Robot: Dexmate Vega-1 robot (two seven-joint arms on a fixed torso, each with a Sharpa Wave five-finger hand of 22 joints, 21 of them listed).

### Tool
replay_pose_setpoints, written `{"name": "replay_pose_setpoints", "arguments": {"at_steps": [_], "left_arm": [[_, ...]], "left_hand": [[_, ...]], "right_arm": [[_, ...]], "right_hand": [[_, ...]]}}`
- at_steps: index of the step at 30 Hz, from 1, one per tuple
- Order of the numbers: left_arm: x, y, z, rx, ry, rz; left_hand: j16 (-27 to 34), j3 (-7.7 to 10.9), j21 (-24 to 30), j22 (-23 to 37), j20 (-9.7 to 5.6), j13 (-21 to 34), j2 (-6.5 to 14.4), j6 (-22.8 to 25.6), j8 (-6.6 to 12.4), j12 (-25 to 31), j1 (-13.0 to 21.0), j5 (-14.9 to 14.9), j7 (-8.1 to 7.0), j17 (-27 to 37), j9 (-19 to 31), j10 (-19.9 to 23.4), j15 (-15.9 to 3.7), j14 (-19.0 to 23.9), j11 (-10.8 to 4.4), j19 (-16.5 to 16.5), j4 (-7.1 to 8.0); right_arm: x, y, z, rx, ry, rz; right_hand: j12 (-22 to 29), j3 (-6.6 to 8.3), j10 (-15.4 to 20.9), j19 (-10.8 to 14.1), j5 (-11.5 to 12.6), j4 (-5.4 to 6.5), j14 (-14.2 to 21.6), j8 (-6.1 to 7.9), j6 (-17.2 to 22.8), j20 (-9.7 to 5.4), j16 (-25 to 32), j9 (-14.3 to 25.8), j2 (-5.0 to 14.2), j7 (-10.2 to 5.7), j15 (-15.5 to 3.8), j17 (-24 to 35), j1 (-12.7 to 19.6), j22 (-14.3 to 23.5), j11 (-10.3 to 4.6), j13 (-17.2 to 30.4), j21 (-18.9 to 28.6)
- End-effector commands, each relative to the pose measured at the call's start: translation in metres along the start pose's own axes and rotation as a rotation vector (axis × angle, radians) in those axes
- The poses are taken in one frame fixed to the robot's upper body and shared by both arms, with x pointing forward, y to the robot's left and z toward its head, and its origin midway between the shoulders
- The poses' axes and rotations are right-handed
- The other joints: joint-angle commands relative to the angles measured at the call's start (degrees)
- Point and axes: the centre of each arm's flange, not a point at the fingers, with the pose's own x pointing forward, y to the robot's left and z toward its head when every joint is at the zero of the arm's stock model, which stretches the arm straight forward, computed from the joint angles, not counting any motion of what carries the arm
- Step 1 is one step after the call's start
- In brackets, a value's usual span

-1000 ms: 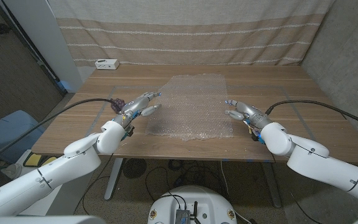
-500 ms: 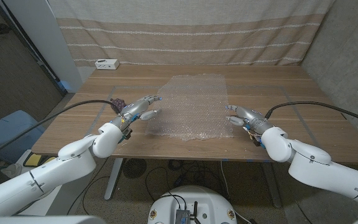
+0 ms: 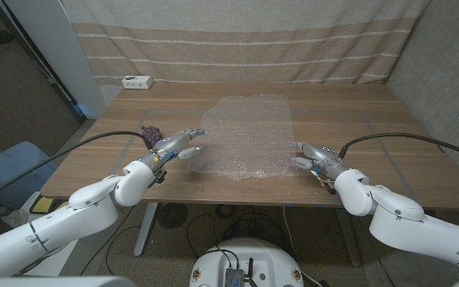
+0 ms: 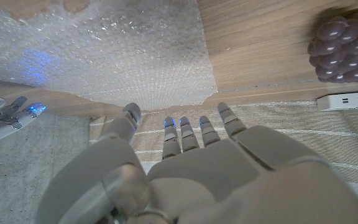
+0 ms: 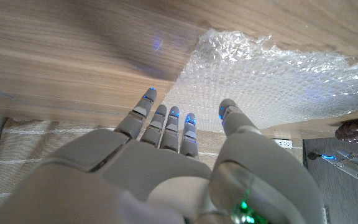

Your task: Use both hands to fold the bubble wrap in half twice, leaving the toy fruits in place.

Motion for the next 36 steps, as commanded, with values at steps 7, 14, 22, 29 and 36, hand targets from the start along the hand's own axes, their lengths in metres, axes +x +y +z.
{"name": "replay_pose_setpoints", "arguments": {"at_steps": [7, 14, 22, 29, 36], "left_arm": [[0.003, -0.004, -0.012, 0.014, 0.002, -0.041], [0.005, -0.003, -0.014, 0.013, -0.008, -0.036], [0.006, -0.003, -0.013, 0.012, -0.013, -0.038], [0.005, -0.003, -0.012, 0.003, -0.019, -0.039], [0.001, -0.001, -0.013, -0.001, -0.014, -0.029]], "left_hand": [[0.13, -0.16, 0.13, 0.14, 0.15, 0.29, 0.1, 0.58, 0.03, 0.1, 0.87, -0.04, -0.19, 0.15, 0.26, 0.32, 0.07, 0.41, 0.0, 0.62, -0.58], [0.04, -0.26, 0.09, 0.15, 0.06, 0.29, 0.08, 0.63, -0.06, -0.01, 1.09, -0.06, -0.19, 0.16, 0.27, 0.28, -0.06, 0.38, 0.03, 0.62, -0.71], [-0.04, -0.44, 0.03, 0.17, 0.03, 0.3, -0.02, 0.64, -0.16, -0.07, 1.25, -0.09, -0.15, 0.16, 0.28, 0.36, -0.22, 0.3, -0.22, 0.6, -0.8], [-0.09, -0.64, -0.02, 0.19, 0.01, 0.3, -0.11, 0.62, -0.25, -0.15, 1.34, -0.12, -0.16, 0.17, 0.29, 0.34, -0.22, 0.28, -0.13, 0.56, -0.84], [-0.14, -0.85, -0.04, 0.22, -0.03, 0.31, -0.2, 0.63, -0.31, -0.21, 1.39, -0.15, -0.13, 0.18, 0.3, 0.38, -0.43, 0.18, -0.1, 0.57, -0.84]], "right_arm": [[-0.002, 0.022, 0.014, -0.088, 0.027, 0.044], [-0.003, 0.028, 0.014, -0.097, 0.04, 0.094], [-0.01, 0.034, 0.007, -0.108, 0.059, 0.135], [-0.008, 0.039, 0.013, -0.157, 0.049, 0.111], [0.0, 0.046, 0.018, -0.218, 0.031, 0.082]], "right_hand": [[0.26, 1.09, 0.63, 0.69, -0.1, -0.78, 0.39, 0.19, 0.84, 0.03, -0.11, 0.28, -0.26, -0.15, -0.49, -0.09, 1.91, 0.18, -0.34, 0.17, 0.15], [-0.4, 1.45, -0.39, 0.58, -0.17, -1.47, -0.16, -0.28, 0.35, -0.06, -0.69, 0.29, -0.92, -0.49, -0.71, -0.28, 3.49, 0.16, -0.94, 0.16, -0.08], [-1.1, 1.34, -2.0, 0.1, -0.27, -1.98, -1.47, -0.76, -0.49, 0.14, -1.55, 0.31, -2.06, -0.44, -0.64, -0.45, 4.76, 0.14, -0.9, 0.16, -0.44], [-1.12, 2.2, -2.12, 0.52, 0.05, -2.8, -1.07, -0.71, -0.44, 0.11, -1.73, 0.3, -2.76, -0.88, -0.99, -0.62, 7.59, 0.09, -1.9, 0.14, -0.44], [-0.45, 3.19, 0.14, 2.36, 0.21, -2.48, 0.74, 0.37, 3.6, -0.94, -1.45, 0.31, -3.03, -3.24, -2.6, -0.55, 12.92, 0.15, -4.23, 0.1, -0.09]]}}
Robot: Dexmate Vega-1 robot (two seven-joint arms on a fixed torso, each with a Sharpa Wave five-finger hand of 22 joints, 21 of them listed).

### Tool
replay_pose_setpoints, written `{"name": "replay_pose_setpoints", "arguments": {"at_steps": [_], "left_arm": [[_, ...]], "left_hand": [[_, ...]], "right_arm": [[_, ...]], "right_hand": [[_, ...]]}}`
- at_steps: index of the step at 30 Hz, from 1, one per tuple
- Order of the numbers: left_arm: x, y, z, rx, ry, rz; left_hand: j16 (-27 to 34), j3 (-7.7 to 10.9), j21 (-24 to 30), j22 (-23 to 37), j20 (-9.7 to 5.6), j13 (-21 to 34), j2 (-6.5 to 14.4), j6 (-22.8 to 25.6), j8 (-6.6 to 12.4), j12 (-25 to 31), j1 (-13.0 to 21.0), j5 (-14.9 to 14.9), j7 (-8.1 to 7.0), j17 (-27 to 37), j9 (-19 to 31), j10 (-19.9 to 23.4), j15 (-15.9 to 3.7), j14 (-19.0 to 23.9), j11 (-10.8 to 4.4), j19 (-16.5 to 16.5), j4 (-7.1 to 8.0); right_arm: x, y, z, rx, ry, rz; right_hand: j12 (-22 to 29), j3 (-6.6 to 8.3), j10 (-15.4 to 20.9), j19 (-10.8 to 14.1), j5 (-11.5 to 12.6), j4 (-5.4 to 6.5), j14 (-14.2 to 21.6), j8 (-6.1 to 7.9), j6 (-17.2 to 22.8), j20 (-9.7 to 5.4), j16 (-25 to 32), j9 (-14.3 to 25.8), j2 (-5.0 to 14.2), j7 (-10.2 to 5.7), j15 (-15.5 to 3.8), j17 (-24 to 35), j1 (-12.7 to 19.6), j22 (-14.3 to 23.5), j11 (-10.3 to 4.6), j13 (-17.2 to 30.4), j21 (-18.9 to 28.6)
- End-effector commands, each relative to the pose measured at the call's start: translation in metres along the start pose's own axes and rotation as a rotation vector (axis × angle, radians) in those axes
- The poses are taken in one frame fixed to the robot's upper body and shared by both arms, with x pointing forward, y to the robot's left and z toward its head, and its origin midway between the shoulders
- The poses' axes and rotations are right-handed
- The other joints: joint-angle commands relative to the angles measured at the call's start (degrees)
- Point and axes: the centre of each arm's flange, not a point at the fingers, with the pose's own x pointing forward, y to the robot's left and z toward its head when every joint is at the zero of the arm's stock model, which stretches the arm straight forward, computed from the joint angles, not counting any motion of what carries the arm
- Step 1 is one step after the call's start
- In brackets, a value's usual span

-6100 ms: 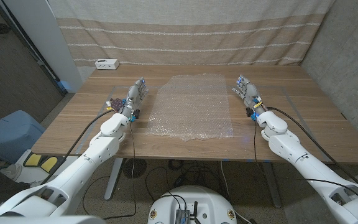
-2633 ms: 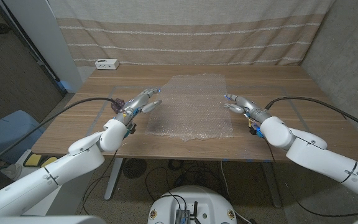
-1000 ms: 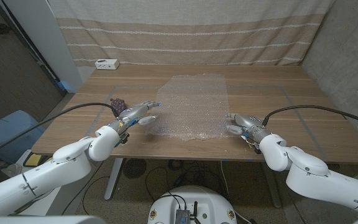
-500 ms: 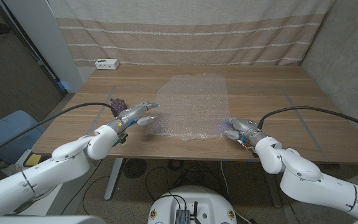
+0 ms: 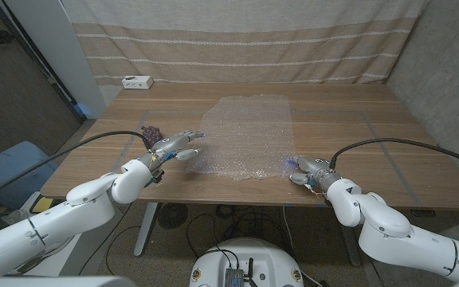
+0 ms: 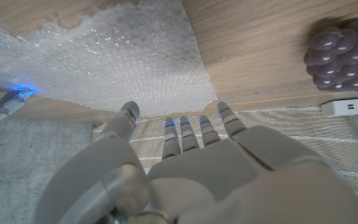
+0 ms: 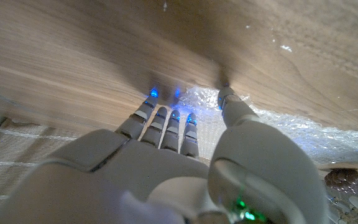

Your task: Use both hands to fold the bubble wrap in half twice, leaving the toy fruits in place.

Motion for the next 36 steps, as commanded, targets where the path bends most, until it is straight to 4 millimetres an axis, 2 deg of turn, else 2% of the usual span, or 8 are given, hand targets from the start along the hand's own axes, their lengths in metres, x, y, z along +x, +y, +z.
{"name": "replay_pose_setpoints", "arguments": {"at_steps": [1, 5, 7, 12, 15, 20, 30, 36], "left_arm": [[-0.004, 0.002, -0.002, -0.008, 0.002, 0.011], [-0.006, 0.004, -0.004, -0.002, 0.009, 0.014], [-0.007, 0.004, -0.004, 0.002, 0.013, 0.018], [-0.008, 0.004, -0.006, 0.004, 0.02, 0.009], [-0.008, 0.003, -0.007, 0.015, 0.021, 0.001], [-0.006, 0.002, -0.005, 0.054, 0.018, -0.012], [-0.005, 0.005, 0.007, 0.199, -0.002, -0.036], [-0.008, 0.01, 0.004, 0.207, 0.006, -0.045]], "left_hand": [[-0.14, -0.28, -0.04, 0.11, 0.22, 0.31, -0.07, 0.54, -0.08, -0.23, 0.8, -0.15, -0.07, 0.18, 0.3, 0.37, -0.14, -0.12, -0.14, 0.17, -0.18], [-0.16, -0.36, -0.05, 0.12, 0.19, 0.31, -0.08, 0.53, -0.11, -0.27, 0.83, -0.16, -0.03, 0.18, 0.3, 0.36, -0.18, -0.14, -0.15, 0.19, -0.17], [-0.15, -0.42, -0.05, 0.13, 0.15, 0.31, -0.08, 0.48, -0.15, -0.26, 0.86, -0.16, -0.07, 0.18, 0.3, 0.43, -0.26, -0.11, -0.21, 0.2, -0.17], [-0.13, -0.52, -0.06, 0.13, 0.24, 0.31, -0.1, 0.52, -0.16, -0.29, 0.93, -0.15, -0.07, 0.18, 0.31, 0.44, -0.2, -0.06, -0.39, 0.23, -0.19], [-0.17, -0.62, -0.08, 0.13, 0.2, 0.32, -0.16, 0.39, -0.23, -0.29, 0.98, -0.16, -0.16, 0.18, 0.31, 0.53, -0.22, -0.12, -0.51, 0.22, -0.22], [-0.18, -1.29, -0.18, 0.1, -0.01, 0.33, -1.28, 0.42, -0.24, -0.41, 0.74, -0.41, -0.6, 0.19, 0.3, 0.38, -0.49, -0.16, -0.97, 0.12, -0.41], [-0.21, -4.93, -0.57, -0.02, -0.22, 0.4, -8.63, -1.58, -0.32, -0.91, 0.56, -0.15, -2.12, 0.31, 0.3, -0.91, -0.07, -0.73, -2.6, -0.02, -1.53], [0.57, -6.78, -0.35, 0.0, 0.46, 0.5, -13.01, -0.21, 0.51, 0.28, 2.56, 0.98, -2.47, 0.37, 0.3, 2.32, 0.33, 1.65, -1.33, 1.06, -1.68]], "right_arm": [[0.01, 0.011, 0.009, -0.083, -0.011, -0.029], [0.016, 0.011, 0.013, -0.107, -0.028, -0.083], [0.019, 0.01, 0.015, -0.124, -0.04, -0.111], [0.025, 0.011, 0.018, -0.127, -0.078, -0.192], [0.027, 0.009, 0.019, -0.12, -0.094, -0.241], [0.027, 0.005, 0.017, -0.078, -0.089, -0.31], [0.025, -0.007, 0.015, -0.006, -0.05, -0.447], [0.028, -0.013, 0.013, 0.032, -0.025, -0.508]], "right_hand": [[0.73, 0.7, 1.83, 1.35, 0.41, 0.35, 1.25, 0.82, 2.71, -0.63, 0.33, 0.32, 0.41, -0.7, -1.58, 0.17, 3.05, 0.38, -1.85, 0.09, 0.43], [1.86, 0.24, 6.55, 2.95, 0.27, 0.76, 4.07, 2.1, 8.24, -1.43, 1.32, 0.33, 0.84, -1.71, -3.4, 0.47, 6.13, 0.44, -3.31, 0.11, 0.74], [3.31, -0.35, 12.4, 4.64, 0.19, 0.9, 8.01, 2.95, 12.8, -2.02, 2.86, 0.34, 1.3, -1.66, -5.28, 0.88, 8.84, 0.5, -2.63, 0.31, 1.09], [6.71, -2.82, 23.47, 8.03, -0.01, 1.36, 16.47, 5.11, 24.85, -2.48, 7.13, 0.38, 1.67, -1.54, -7.66, 2.85, 14.04, 0.69, -1.01, 1.19, 1.77], [8.25, -4.36, 27.5, 9.91, -0.11, 1.96, 19.22, 7.93, 35.94, -2.76, 9.36, 0.69, 2.97, 0.0, -9.17, 4.56, 16.52, 0.87, -1.99, 1.61, 2.31], [8.98, -5.24, 30.11, 11.08, -0.21, 2.2, 20.47, 8.92, 39.81, -2.78, 10.68, 0.79, 3.1, 0.7, -10.04, 5.65, 17.65, 0.98, -2.7, 1.65, 2.76], [9.8, -5.48, 33.27, 11.61, 0.2, 2.43, 22.82, 9.59, 42.11, -2.26, 11.58, 1.0, 3.09, 1.36, -9.7, 5.91, 18.59, 1.08, -2.59, 1.62, 3.01], [10.12, -5.27, 34.83, 12.14, 0.36, 2.69, 24.73, 9.99, 43.64, -1.44, 11.29, 1.02, 2.6, 2.15, -8.63, 5.05, 18.33, 1.12, -1.78, 1.53, 3.25]]}}
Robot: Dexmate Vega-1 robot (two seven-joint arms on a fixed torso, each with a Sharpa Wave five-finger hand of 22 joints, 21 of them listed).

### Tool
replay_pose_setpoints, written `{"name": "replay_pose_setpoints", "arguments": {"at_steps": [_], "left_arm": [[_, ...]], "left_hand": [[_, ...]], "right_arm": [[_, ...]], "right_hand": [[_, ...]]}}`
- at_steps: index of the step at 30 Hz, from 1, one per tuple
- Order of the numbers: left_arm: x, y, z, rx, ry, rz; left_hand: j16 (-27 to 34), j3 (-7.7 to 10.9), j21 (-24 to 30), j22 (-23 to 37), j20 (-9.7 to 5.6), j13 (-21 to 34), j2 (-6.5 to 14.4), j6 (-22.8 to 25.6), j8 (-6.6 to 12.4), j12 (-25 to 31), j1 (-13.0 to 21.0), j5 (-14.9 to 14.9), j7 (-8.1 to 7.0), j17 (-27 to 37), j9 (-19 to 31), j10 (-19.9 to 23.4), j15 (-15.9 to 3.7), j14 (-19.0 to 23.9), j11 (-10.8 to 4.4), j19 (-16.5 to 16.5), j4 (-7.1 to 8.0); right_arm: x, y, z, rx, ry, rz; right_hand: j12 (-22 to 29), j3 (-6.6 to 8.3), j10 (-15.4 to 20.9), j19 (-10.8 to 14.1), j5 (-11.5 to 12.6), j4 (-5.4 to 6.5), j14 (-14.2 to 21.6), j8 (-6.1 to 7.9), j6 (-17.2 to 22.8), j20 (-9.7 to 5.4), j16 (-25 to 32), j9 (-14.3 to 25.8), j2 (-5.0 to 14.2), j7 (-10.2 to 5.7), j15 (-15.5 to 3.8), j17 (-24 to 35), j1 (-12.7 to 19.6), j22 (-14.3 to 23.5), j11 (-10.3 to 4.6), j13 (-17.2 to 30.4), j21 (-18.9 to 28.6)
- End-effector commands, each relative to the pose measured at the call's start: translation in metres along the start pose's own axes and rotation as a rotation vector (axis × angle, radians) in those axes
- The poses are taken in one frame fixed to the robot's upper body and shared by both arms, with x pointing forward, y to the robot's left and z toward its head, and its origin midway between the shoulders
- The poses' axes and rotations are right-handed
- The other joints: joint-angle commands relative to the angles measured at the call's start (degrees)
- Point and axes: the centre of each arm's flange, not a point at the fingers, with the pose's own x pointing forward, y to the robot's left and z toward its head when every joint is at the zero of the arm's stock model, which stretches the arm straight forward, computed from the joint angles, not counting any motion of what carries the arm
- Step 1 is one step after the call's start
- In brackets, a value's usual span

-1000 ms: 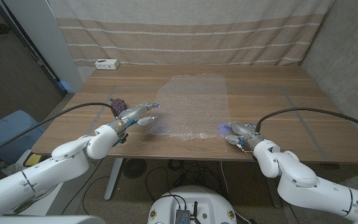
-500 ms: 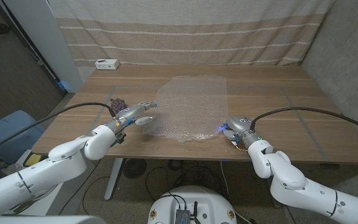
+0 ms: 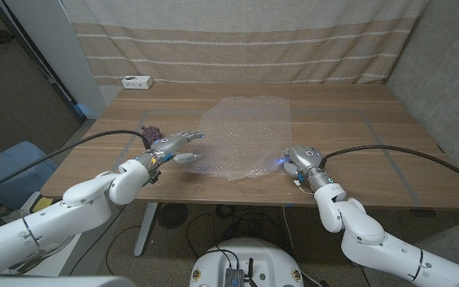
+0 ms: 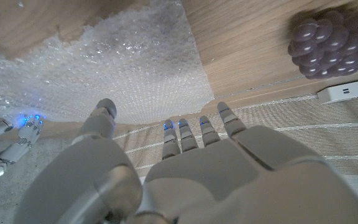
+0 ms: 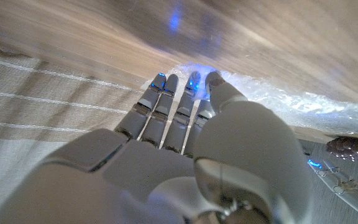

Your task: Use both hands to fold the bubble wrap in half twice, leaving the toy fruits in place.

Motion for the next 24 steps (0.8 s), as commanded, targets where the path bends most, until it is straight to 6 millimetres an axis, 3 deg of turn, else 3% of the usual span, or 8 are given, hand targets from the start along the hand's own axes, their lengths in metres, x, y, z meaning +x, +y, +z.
{"name": "replay_pose_setpoints", "arguments": {"at_steps": [1, 11, 15, 19, 24], "left_arm": [[-0.003, 0.006, 0.001, 0.076, 0.0, -0.025], [-0.002, 0.004, 0.009, 0.153, 0.006, -0.053], [-0.001, 0.004, 0.008, 0.151, 0.007, -0.035], [0.003, 0.0, 0.011, 0.146, -0.001, -0.028], [0.006, -0.005, 0.017, 0.144, -0.012, -0.019]], "left_hand": [[0.56, -0.74, -0.01, 0.12, 0.71, 0.21, -2.15, 0.83, 0.63, 0.75, 0.98, 0.75, -0.16, 0.13, 0.3, 1.77, 0.56, 1.6, 0.62, 0.82, 0.07], [0.13, -1.99, -0.27, 0.17, 1.38, 0.32, -4.86, -1.48, -0.14, 0.15, 3.72, 2.01, -0.38, 0.21, 0.33, 0.6, 1.04, 1.18, 1.14, 0.51, 0.17], [0.03, -2.89, -0.41, 0.24, 1.38, 0.43, -5.85, -6.87, -1.07, -0.19, 6.85, 3.25, -0.41, 0.25, 0.35, -0.51, 1.19, 0.95, 1.47, 0.29, 0.44], [-0.11, -3.3, -0.64, 0.27, 1.43, 0.46, -6.06, -7.77, -0.95, -0.33, 7.48, 3.56, -0.4, 0.27, 0.36, -1.06, 1.22, 0.52, 1.47, -0.32, 0.61], [-0.08, -4.43, -0.79, 0.35, 0.9, 0.62, -5.43, -2.22, 1.39, -0.35, 9.32, 4.06, 4.16, 0.32, 0.72, -2.32, 0.75, -0.04, 1.34, -1.13, 1.29]], "right_arm": [[0.007, -0.01, -0.006, 0.069, 0.063, -0.144], [0.011, -0.021, -0.018, 0.258, 0.155, -0.195], [0.013, -0.026, -0.018, 0.307, 0.188, -0.217], [0.015, -0.031, -0.014, 0.345, 0.215, -0.23], [0.017, -0.038, -0.01, 0.397, 0.251, -0.249]], "right_hand": [[0.38, 0.24, 0.74, 0.46, 0.26, 0.28, 1.0, 0.53, 1.48, 0.32, -0.04, 0.24, -0.26, 0.58, -7.58, -0.12, 0.09, 0.22, -0.07, 0.06, 0.33], [0.72, 0.63, 2.44, 1.2, 0.38, 0.02, 2.73, 0.75, 2.78, 1.12, -0.33, 0.2, -0.62, 1.35, -6.63, -0.93, 0.33, 0.25, 0.7, -0.06, 0.66], [0.98, 0.67, 3.39, 1.32, 0.36, -0.09, 3.51, 0.84, 3.34, 1.35, -0.28, 0.17, -0.83, 1.6, -6.32, -1.13, 0.37, 0.26, 0.94, -0.11, 0.71], [1.26, 0.84, 4.66, 1.59, 0.3, -0.41, 5.71, 1.02, 4.56, 1.77, 0.28, 0.08, -1.13, 1.85, -6.31, -1.27, 0.61, 0.25, 1.24, -0.21, 0.82], [1.74, 1.22, 7.0, 2.24, 0.12, -0.83, 10.04, 0.92, 5.87, 2.29, 1.58, -0.08, -1.53, 2.54, -6.09, -1.3, 0.98, 0.23, 2.08, -0.44, 1.06]]}}
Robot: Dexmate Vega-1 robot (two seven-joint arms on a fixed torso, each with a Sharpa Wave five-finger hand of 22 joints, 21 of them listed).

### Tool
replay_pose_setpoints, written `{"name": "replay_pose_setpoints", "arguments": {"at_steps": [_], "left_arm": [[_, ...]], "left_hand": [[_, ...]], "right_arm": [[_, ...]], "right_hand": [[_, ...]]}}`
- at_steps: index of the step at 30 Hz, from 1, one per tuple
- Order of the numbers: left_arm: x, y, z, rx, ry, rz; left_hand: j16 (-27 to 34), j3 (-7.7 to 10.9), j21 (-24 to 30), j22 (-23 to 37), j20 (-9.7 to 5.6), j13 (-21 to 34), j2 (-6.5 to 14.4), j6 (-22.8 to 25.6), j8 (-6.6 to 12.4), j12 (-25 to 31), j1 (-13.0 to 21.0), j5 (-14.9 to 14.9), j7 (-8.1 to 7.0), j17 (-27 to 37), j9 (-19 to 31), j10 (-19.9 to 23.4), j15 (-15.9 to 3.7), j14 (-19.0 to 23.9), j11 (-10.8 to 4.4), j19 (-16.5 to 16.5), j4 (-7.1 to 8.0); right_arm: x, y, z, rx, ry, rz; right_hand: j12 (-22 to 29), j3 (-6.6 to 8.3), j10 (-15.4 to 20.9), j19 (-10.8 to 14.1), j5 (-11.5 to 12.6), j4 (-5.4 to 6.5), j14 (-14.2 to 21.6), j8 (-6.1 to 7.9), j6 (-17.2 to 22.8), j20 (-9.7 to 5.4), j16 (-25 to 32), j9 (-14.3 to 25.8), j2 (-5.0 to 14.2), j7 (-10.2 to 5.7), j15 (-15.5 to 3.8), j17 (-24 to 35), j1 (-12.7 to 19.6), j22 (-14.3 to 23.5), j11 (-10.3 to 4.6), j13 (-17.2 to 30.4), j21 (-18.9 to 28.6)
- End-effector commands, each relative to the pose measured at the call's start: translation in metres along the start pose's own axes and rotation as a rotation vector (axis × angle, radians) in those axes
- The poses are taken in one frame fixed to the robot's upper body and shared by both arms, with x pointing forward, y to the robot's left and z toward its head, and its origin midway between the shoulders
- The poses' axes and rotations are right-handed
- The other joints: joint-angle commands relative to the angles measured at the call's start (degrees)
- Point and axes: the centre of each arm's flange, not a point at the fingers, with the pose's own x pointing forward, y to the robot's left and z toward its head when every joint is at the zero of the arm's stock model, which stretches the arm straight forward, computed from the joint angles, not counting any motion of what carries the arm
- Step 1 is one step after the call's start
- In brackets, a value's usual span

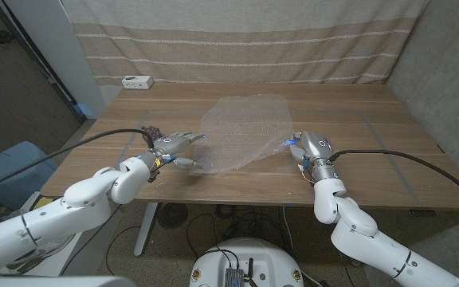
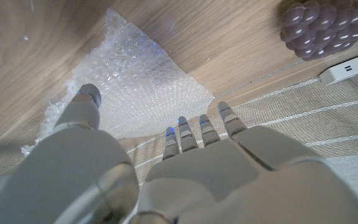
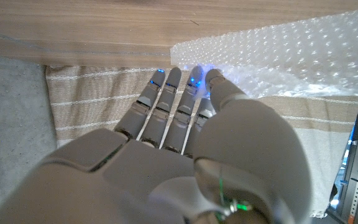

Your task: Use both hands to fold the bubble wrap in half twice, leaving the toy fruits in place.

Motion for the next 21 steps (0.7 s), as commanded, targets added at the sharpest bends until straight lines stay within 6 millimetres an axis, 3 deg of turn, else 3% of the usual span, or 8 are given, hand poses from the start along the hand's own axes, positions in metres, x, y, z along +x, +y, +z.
{"name": "replay_pose_setpoints", "arguments": {"at_steps": [1, 5, 11, 14, 20, 21], "left_arm": [[0.007, -0.007, 0.01, 0.013, -0.018, 0.022], [0.012, -0.012, 0.019, -0.001, -0.048, 0.037], [0.019, -0.017, 0.032, -0.012, -0.087, 0.062], [0.023, -0.022, 0.04, -0.014, -0.112, 0.058], [0.032, -0.028, 0.06, -0.033, -0.189, 0.02], [0.034, -0.03, 0.063, -0.097, -0.223, 0.0]], "left_hand": [[-0.08, -0.63, -0.35, 0.2, 0.19, 0.38, 0.52, 3.17, 1.21, -0.13, 1.63, 0.46, 3.06, 0.29, 0.47, -1.47, 0.07, -1.02, 0.53, -1.18, 0.28], [-0.07, -1.5, -0.63, 0.26, 0.74, 0.52, 0.37, 0.4, 0.03, -0.28, 1.76, 0.46, 3.57, 0.36, 0.62, -2.77, 0.94, -1.53, 1.63, -2.54, 0.63], [0.17, -2.11, -0.67, 0.33, 1.14, 0.61, 0.32, -1.14, -0.39, -0.03, 1.82, 0.5, 3.26, 0.41, 0.65, -2.78, 1.0, -1.19, 1.42, -3.22, 0.83], [0.17, -2.82, -0.51, 0.48, 1.28, 0.77, 0.46, -5.04, -1.13, -0.54, 2.26, 0.58, 3.41, 0.51, 0.67, -5.26, 1.08, -1.39, 1.7, -3.79, 0.95], [-0.21, -3.93, -0.96, 0.65, 1.37, 1.1, 0.74, -9.01, -0.9, -0.52, 2.71, 0.6, 3.79, 0.65, 0.76, -8.07, 2.15, -3.43, 3.0, -6.69, 1.28], [-0.05, -4.64, -1.06, 0.72, 1.39, 1.19, 0.87, -8.62, -0.49, -0.18, 1.47, 0.4, 3.61, 0.76, 0.79, -7.94, 2.04, -3.65, 2.74, -7.66, 2.04]], "right_arm": [[0.007, -0.015, 0.011, 0.133, 0.101, -0.065], [0.008, -0.017, 0.017, 0.16, 0.13, -0.076], [0.009, -0.021, 0.025, 0.182, 0.141, -0.09], [0.011, -0.022, 0.028, 0.188, 0.139, -0.102], [0.015, -0.024, 0.033, 0.192, 0.153, -0.124], [0.018, -0.023, 0.036, 0.181, 0.152, -0.133]], "right_hand": [[0.66, 0.66, 2.39, 0.64, 0.15, -0.39, 3.86, 0.24, 4.96, 0.59, 1.25, -0.06, -0.8, 3.05, -5.24, 0.04, 0.19, 0.23, 0.83, -0.18, 0.67], [1.17, 1.06, 4.62, 0.82, -0.01, -0.86, 6.87, 0.38, 6.75, 0.72, 2.19, -0.19, -1.34, 3.69, -5.35, 0.15, 0.62, 0.21, 1.67, -0.36, 0.72], [1.4, 1.55, 5.91, 0.92, -0.08, -1.13, 8.2, 0.28, 7.7, 0.99, 2.26, -0.29, -1.83, 4.39, -4.91, -0.02, 0.93, 0.2, 1.94, -0.5, 0.73], [1.68, 1.63, 6.97, 1.11, -0.08, -1.17, 9.24, 0.26, 8.36, 1.07, 2.79, -0.33, -1.96, 4.63, -4.85, 0.27, 1.12, 0.2, 2.47, -0.57, 0.8], [2.05, 1.9, 8.58, 1.44, 0.04, -1.29, 10.93, 0.16, 9.5, 1.31, 3.42, -0.41, -2.44, 4.83, -4.64, 0.54, 1.4, 0.2, 2.92, -0.68, 0.91], [2.03, 1.98, 8.59, 1.48, 0.07, -1.34, 10.94, 0.14, 9.58, 1.34, 3.35, -0.42, -2.51, 4.89, -4.61, 0.49, 1.48, 0.2, 2.9, -0.69, 0.92]]}}
